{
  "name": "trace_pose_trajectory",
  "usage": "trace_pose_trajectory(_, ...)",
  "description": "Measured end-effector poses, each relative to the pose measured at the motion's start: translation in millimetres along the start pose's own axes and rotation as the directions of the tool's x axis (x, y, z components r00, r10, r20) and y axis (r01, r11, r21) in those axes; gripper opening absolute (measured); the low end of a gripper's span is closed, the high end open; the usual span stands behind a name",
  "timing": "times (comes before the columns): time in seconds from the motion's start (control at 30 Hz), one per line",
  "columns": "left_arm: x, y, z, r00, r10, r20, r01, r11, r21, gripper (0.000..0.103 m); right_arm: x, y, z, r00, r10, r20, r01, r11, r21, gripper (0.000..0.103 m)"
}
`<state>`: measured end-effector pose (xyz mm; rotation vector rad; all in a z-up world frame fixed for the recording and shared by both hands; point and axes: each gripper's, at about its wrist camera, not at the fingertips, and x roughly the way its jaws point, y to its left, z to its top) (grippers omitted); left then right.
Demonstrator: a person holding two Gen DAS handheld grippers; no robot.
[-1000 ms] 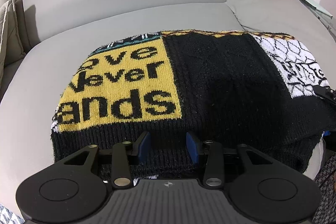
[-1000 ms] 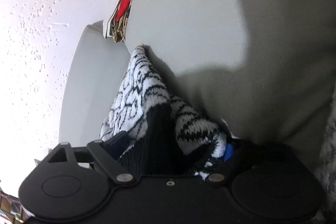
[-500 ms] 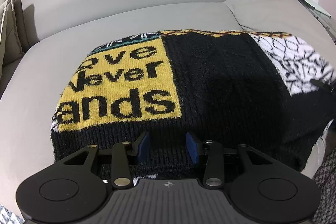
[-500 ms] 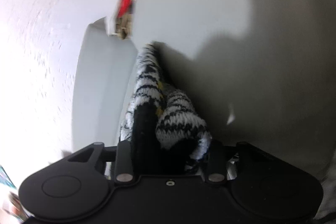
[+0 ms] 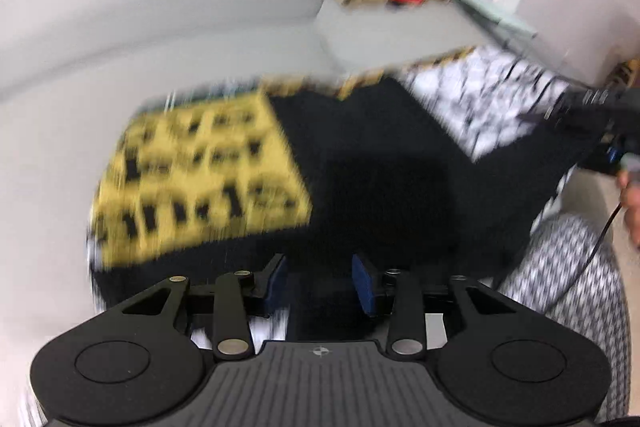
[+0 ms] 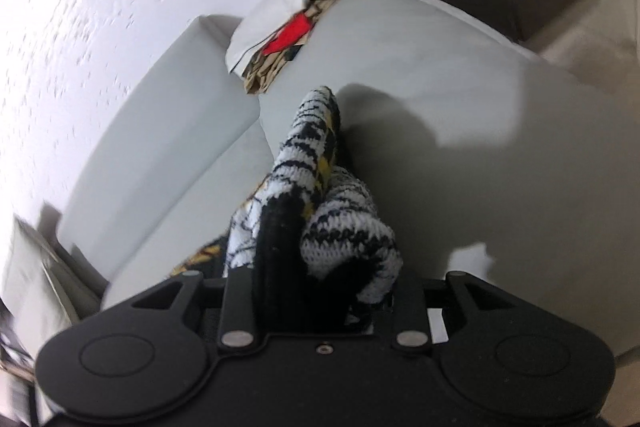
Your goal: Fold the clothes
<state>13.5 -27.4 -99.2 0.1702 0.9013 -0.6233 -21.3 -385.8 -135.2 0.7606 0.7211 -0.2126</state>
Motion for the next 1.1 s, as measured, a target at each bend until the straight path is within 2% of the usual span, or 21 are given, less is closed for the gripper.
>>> trace_pose_trajectory(0.07,12.1,-11.4,13.6,0.999,-0.031,0.028,0.028,0.995,0.099,0.022,-1.1,3.8,-4.9,1.000,-0.003,0.021,0.004,0.999,-0.038,0.031)
trace_pose_trajectory(0.17,30.2,-28.5,34.0,0.995,-0.082,0.063,0.064,0.967,0.248,0.011,-2.0,5.7,-8.2,0.999,-0.007,0.032,0.009,0.997,-0.076,0.031)
trace_pose_trajectory(0.2,38.7,-32.6,37.8,0.994,-0.099,0.046,0.080,0.948,0.308,0.005,-2.5,6.3,-8.4,0.999,-0.004,0.032,0.007,0.996,-0.084,0.031)
trace_pose_trajectory(0.27,55.2,-35.6,38.6,0.989,-0.147,-0.014,0.140,0.903,0.405,0.003,-3.4,7.5,-8.9,0.999,0.000,0.032,0.003,0.995,-0.099,0.031)
trace_pose_trajectory(0.37,72.3,-35.3,37.0,0.977,-0.194,-0.090,0.213,0.847,0.487,0.000,-4.7,9.3,-9.6,0.999,0.008,0.032,-0.004,0.993,-0.121,0.032)
trace_pose_trajectory(0.5,87.5,-36.7,38.7,0.960,-0.248,-0.128,0.278,0.823,0.496,0.000,-2.2,23.1,-10.8,0.999,0.011,0.030,-0.006,0.986,-0.167,0.032)
trace_pose_trajectory(0.6,106.3,-39.3,38.6,0.953,-0.260,-0.155,0.302,0.839,0.453,0.000,2.1,40.0,-11.8,1.000,0.010,0.027,-0.004,0.978,-0.210,0.032)
trace_pose_trajectory(0.7,113.0,-46.9,35.7,0.965,-0.221,-0.140,0.261,0.858,0.443,0.000,7.0,57.3,-13.2,1.000,0.005,0.025,0.002,0.967,-0.255,0.032)
trace_pose_trajectory(0.83,73.0,-17.2,28.6,0.977,-0.204,-0.064,0.214,0.912,0.351,0.000,9.5,84.5,-17.6,0.998,-0.033,0.049,0.047,0.947,-0.318,0.032)
trace_pose_trajectory(0.93,43.0,5.1,23.3,0.983,-0.185,-0.009,0.181,0.944,0.276,0.013,1.3,103.5,-19.8,0.996,-0.050,0.077,0.075,0.929,-0.362,0.031)
trace_pose_trajectory(1.0,23.0,19.9,19.8,0.985,-0.170,0.028,0.160,0.961,0.224,0.026,-1.9,119.6,-25.5,0.993,-0.073,0.098,0.107,0.907,-0.406,0.031)
trace_pose_trajectory(1.1,-9.3,48.7,10.0,0.988,-0.135,0.080,0.123,0.983,0.135,0.027,-4.4,146.5,-38.2,0.985,-0.105,0.134,0.158,0.862,-0.482,0.031)
